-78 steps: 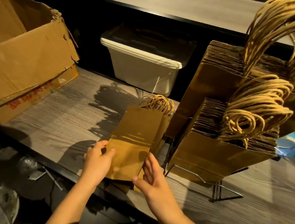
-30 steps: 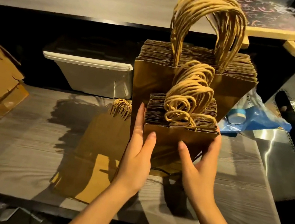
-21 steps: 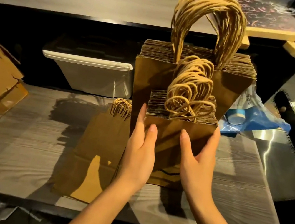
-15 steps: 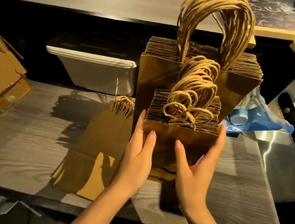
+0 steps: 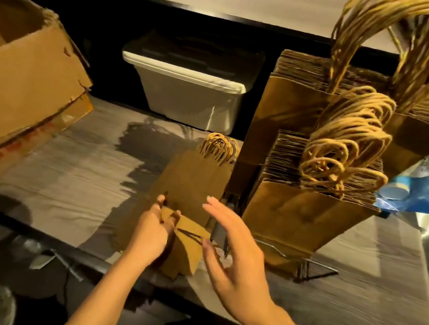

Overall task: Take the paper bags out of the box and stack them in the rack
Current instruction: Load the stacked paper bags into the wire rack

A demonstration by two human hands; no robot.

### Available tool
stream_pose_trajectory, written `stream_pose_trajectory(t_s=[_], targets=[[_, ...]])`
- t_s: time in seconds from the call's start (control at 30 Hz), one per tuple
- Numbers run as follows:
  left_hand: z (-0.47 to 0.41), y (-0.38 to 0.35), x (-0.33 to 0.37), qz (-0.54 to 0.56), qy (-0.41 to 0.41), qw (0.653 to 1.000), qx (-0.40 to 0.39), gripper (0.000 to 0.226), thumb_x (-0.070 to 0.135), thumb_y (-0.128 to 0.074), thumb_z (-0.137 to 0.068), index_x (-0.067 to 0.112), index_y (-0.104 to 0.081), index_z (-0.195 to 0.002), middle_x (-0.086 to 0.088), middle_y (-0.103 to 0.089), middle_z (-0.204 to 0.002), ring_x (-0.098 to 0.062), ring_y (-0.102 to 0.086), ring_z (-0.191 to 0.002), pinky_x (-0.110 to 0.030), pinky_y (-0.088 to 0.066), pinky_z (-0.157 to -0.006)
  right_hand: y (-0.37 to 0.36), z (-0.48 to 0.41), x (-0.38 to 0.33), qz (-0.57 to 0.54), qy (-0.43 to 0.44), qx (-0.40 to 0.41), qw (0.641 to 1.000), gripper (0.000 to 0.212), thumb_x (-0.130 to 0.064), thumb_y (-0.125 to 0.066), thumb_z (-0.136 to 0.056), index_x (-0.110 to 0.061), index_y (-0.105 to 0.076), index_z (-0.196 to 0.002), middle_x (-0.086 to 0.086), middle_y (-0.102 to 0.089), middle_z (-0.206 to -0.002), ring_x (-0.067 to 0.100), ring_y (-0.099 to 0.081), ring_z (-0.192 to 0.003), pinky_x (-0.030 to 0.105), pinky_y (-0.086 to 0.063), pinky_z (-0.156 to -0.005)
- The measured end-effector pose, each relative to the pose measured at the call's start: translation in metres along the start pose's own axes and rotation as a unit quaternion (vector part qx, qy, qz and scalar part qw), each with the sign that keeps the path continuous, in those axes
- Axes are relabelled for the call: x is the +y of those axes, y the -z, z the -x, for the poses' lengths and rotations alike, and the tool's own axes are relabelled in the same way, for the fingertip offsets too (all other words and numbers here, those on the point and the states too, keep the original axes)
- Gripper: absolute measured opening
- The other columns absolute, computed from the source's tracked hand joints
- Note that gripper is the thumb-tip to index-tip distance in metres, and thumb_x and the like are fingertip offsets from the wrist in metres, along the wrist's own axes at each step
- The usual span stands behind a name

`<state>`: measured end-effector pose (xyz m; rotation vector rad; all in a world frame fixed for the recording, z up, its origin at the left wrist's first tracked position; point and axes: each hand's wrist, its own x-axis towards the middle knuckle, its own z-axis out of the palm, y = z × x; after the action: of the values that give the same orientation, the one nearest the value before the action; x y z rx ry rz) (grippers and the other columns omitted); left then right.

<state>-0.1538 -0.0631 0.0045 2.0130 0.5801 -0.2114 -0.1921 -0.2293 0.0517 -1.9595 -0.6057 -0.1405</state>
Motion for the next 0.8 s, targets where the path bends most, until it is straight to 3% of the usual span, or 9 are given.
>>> stream_pose_trajectory(t_s=[0.07,0.17,0.3,0.33,0.43,0.5,0.6,0.7,0.8], targets=[[-0.003,0.012,-0.012,-0.06,0.041,0.997,0.006,0.062,0.016,-0.05,-0.095,0.014,-0.02,-0.15,-0.014,-0.054,-0.131,-0.031,-0.051,-0.121,-0.036,-0.041,-0.096,-0.015,-0.001,0.004,-0.014,-0.108,-0.067,0.992,0.054,-0.022,-0.057,-0.094,-0.05,-0.031,-0.133,-0.025,-0.031,-0.146,-0.011,-0.026,-0.135,0.008,-0.021,-0.108],[-0.004,0.021,-0.019,-0.076,0.075,0.994,0.013,0.065,0.025,-0.049,-0.096,0.019,-0.015,-0.151,-0.014,-0.05,-0.137,-0.033,-0.048,-0.123,-0.042,-0.043,-0.099,-0.031,0.001,0.018,-0.05,-0.262,-0.122,0.956,0.066,-0.027,-0.061,-0.091,-0.041,-0.02,-0.141,-0.019,-0.035,-0.144,-0.008,-0.034,-0.127,0.015,-0.026,-0.111],[0.003,0.021,-0.021,-0.124,0.076,0.989,-0.001,0.063,0.028,-0.046,-0.098,0.02,-0.014,-0.151,-0.012,-0.048,-0.14,-0.031,-0.047,-0.125,-0.037,-0.041,-0.098,-0.04,-0.002,0.029,-0.247,-0.419,-0.124,0.865,0.08,-0.009,-0.06,-0.091,-0.016,-0.007,-0.15,-0.028,-0.039,-0.119,-0.017,-0.042,-0.099,-0.006,-0.036,-0.072],[0.006,0.02,-0.02,-0.139,0.073,0.988,-0.007,0.063,0.029,-0.045,-0.098,0.02,-0.013,-0.151,-0.012,-0.05,-0.138,-0.031,-0.049,-0.122,-0.034,-0.041,-0.094,-0.042,-0.002,0.031,-0.272,-0.434,-0.12,0.85,0.082,-0.008,-0.059,-0.091,-0.015,-0.004,-0.15,-0.024,-0.036,-0.125,-0.012,-0.04,-0.106,-0.006,-0.036,-0.072],[0.013,0.015,-0.019,-0.175,0.058,0.983,-0.019,0.065,0.032,-0.045,-0.097,0.022,-0.01,-0.151,-0.013,-0.053,-0.134,-0.029,-0.049,-0.122,-0.034,-0.041,-0.096,-0.046,-0.001,0.039,-0.302,-0.453,-0.096,0.833,0.087,-0.013,-0.063,-0.089,-0.018,-0.003,-0.152,-0.012,-0.029,-0.149,-0.004,-0.033,-0.118,0.009,-0.032,-0.094],[0.016,0.013,-0.019,-0.184,0.052,0.981,-0.017,0.065,0.034,-0.046,-0.097,0.022,-0.013,-0.151,-0.012,-0.043,-0.143,-0.028,-0.04,-0.131,-0.038,-0.035,-0.105,-0.046,0.0,0.042,-0.325,-0.463,-0.08,0.821,0.083,-0.01,-0.065,-0.086,-0.021,-0.012,-0.15,-0.019,-0.047,-0.129,-0.007,-0.048,-0.106,0.012,-0.039,-0.09],[0.024,0.015,-0.019,-0.137,0.036,0.99,0.028,0.062,0.028,-0.05,-0.095,0.018,-0.022,-0.149,-0.014,-0.031,-0.148,-0.029,-0.03,-0.137,-0.039,-0.03,-0.108,-0.043,0.0,0.038,-0.356,-0.469,-0.074,0.805,0.074,-0.008,-0.065,-0.086,-0.028,-0.021,-0.141,-0.02,-0.053,-0.111,-0.005,-0.055,-0.093,0.011,-0.047,-0.076],[0.033,0.015,-0.018,-0.06,0.01,0.993,0.099,0.06,0.021,-0.056,-0.092,0.014,-0.029,-0.146,-0.012,-0.031,-0.143,-0.029,-0.035,-0.131,-0.038,-0.034,-0.103,-0.04,0.001,0.03,-0.354,-0.459,-0.09,0.81,0.086,-0.015,-0.065,-0.087,-0.026,-0.007,-0.149,-0.01,-0.041,-0.134,0.006,-0.044,-0.117,0.019,-0.036,-0.098],[0.035,0.017,-0.017,0.002,0.009,0.99,0.138,0.052,0.025,-0.058,-0.091,0.015,-0.039,-0.138,-0.008,-0.039,-0.13,-0.023,-0.045,-0.115,-0.037,-0.041,-0.09,-0.039,0.001,0.026,-0.32,-0.438,-0.097,0.835,0.09,-0.02,-0.065,-0.087,-0.024,-0.003,-0.151,-0.006,-0.033,-0.146,0.011,-0.035,-0.133,0.024,-0.03,-0.106]])
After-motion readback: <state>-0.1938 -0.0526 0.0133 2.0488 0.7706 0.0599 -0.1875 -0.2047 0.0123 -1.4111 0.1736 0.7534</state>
